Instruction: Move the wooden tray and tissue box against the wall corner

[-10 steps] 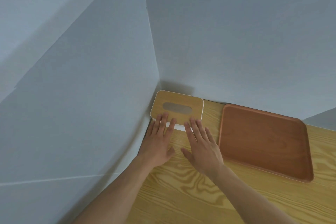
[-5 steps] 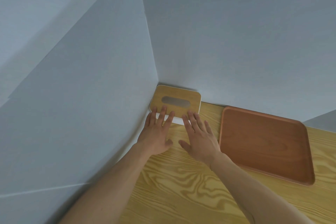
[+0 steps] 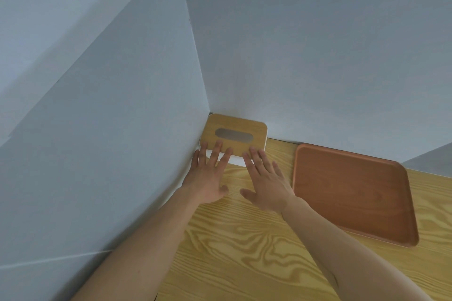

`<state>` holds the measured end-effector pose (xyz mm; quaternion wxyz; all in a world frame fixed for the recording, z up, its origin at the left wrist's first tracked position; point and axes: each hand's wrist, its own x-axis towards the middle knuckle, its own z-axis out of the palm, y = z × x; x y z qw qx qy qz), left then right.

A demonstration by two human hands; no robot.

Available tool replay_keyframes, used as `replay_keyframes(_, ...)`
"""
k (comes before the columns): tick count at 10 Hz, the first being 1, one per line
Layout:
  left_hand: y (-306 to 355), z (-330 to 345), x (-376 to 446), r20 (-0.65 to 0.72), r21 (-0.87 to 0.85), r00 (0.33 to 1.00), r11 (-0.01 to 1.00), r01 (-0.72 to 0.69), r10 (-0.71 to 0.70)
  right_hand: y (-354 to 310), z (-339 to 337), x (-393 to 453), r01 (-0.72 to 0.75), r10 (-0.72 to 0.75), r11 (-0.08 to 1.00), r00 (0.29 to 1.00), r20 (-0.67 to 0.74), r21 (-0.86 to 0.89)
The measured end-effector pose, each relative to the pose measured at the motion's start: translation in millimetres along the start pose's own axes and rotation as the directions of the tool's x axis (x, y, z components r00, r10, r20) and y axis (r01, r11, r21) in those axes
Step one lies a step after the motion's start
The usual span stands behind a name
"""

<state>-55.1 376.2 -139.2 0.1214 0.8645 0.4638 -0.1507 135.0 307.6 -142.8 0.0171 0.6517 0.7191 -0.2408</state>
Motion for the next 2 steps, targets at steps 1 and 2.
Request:
replay_keyframes(1,-2,-4,-3,0.022,0.003,1.000,1.000,0.015,-0.015,4,-16,1,0.018,-0.021,0.999,0.997,0.080,0.043)
replay_keyframes(2,-1,-8,-7,-0.009,-0.042,0.999,0.998,0.037,-0.038,10,-28,-4,0.031,-0.032,0.999,0.999,0.039,0.038)
